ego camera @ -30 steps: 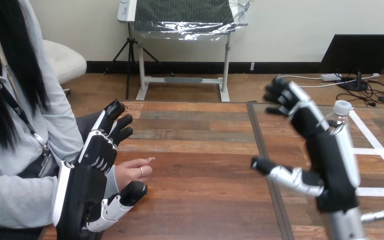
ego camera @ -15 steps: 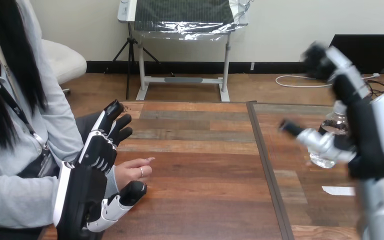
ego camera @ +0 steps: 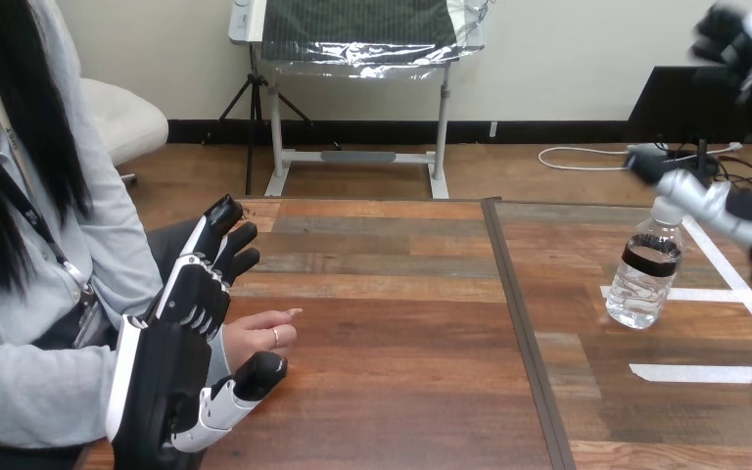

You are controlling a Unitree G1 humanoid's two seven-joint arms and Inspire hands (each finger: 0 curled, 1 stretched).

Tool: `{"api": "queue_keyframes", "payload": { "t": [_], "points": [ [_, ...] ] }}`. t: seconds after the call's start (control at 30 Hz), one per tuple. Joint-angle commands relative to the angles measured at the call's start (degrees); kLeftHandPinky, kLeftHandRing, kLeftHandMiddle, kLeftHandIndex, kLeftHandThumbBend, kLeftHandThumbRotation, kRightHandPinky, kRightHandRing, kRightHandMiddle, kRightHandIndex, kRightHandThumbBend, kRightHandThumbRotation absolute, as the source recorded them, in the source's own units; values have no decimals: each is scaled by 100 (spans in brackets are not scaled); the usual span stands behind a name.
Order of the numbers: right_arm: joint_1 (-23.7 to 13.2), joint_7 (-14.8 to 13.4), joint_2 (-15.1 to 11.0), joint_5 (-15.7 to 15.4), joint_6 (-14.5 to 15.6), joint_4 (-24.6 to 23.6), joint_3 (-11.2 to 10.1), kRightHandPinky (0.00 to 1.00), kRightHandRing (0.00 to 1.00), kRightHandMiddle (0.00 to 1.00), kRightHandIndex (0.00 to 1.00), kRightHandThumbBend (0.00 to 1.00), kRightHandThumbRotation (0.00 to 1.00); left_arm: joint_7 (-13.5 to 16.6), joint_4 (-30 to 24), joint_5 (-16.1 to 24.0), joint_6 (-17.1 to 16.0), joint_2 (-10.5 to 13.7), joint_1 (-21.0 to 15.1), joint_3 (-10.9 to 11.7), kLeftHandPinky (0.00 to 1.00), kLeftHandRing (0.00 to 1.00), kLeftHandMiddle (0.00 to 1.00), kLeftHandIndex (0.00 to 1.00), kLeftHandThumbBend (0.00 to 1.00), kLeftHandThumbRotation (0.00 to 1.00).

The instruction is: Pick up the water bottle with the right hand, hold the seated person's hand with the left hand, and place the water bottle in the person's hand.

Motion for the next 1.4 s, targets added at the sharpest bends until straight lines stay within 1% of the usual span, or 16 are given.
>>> {"api": "queue_keyframes", "payload": {
  "t": [0.0, 0.03, 0.1, 0.23, 0.4, 0.5, 0.7, 0.8, 0.83, 0.9, 0.93, 1.0, 1.03, 1.2, 1.23, 1.37],
  "points": [
    [-658, -437, -303, -417, 314, 37, -47, 75, 80, 82, 85, 97, 49, 15, 6, 11, -123, -14, -389, 33, 87, 90, 94, 92, 100, 68],
    [-729, -548, -377, -524, 396, 86, -41, 74, 80, 82, 85, 97, 50, 4, 0, -11, -108, -15, -388, 22, 87, 90, 94, 92, 100, 68],
    [-807, -669, -455, -617, 468, 153, -14, 74, 80, 81, 84, 98, 51, -9, -4, -38, -90, -17, -388, 8, 87, 91, 94, 92, 100, 67],
    [-1029, -835, -604, -726, 767, 284, 44, 73, 79, 80, 84, 99, 53, 8, -28, -40, -69, -32, -368, 12, 87, 91, 94, 92, 100, 67],
    [-1296, -1001, -767, -847, 951, 534, 146, 73, 79, 79, 83, 100, 54, 10, -46, -41, -60, -32, -353, 10, 87, 90, 94, 92, 100, 66],
    [-1491, -1082, -867, -923, 1092, 750, 221, 73, 80, 79, 83, 100, 53, 31, -26, 24, -119, -28, -358, 34, 87, 90, 94, 92, 100, 67],
    [-1921, -1155, -1018, -998, 1392, 1308, 371, 73, 80, 79, 83, 100, 55, 20, -47, -1, -90, -31, -377, 14, 87, 90, 94, 92, 100, 68],
    [-2116, -1125, -1051, -959, 1478, 1587, 412, 73, 81, 79, 83, 100, 55, 8, -51, -18, -95, -25, -386, 8, 87, 90, 94, 92, 100, 68],
    [-2203, -993, -1043, -856, 1534, 1712, 389, 73, 81, 79, 83, 100, 55, -2, -61, -36, -89, -21, -383, 1, 87, 90, 94, 92, 100, 68],
    [-2299, -839, -1034, -730, 1585, 1858, 366, 76, 81, 80, 83, 100, 53, -13, -73, -57, -80, -18, -377, -7, 87, 90, 94, 92, 100, 68],
    [-2376, -739, -1032, -665, 1671, 1966, 348, 76, 82, 80, 84, 100, 52, -14, -83, -70, -74, -19, -374, -9, 87, 90, 94, 92, 100, 68],
    [-2462, -645, -1037, -598, 1756, 2090, 343, 77, 82, 80, 84, 100, 52, -14, -93, -82, -69, -22, -372, -10, 87, 90, 94, 92, 100, 67],
    [-2527, -613, -1052, -592, 1858, 2179, 355, 78, 82, 80, 85, 98, 50, -8, -114, -89, -52, -27, -363, -11, 87, 90, 94, 92, 100, 67],
    [-2725, -555, -1109, -609, 2159, 2439, 423, 79, 82, 80, 85, 100, 53, -5, -155, -118, 5, -35, -358, -24, 87, 90, 93, 91, 100, 66],
    [-2778, -532, -1116, -610, 2277, 2498, 431, 79, 82, 80, 85, 100, 53, -3, -174, -125, 12, -37, -351, -26, 87, 90, 93, 91, 100, 66],
    [-2902, -499, -1145, -644, 2555, 2646, 484, 79, 82, 80, 85, 100, 54, 0, -219, -146, 31, -37, -338, -37, 87, 90, 93, 91, 100, 65]
  ]
}}
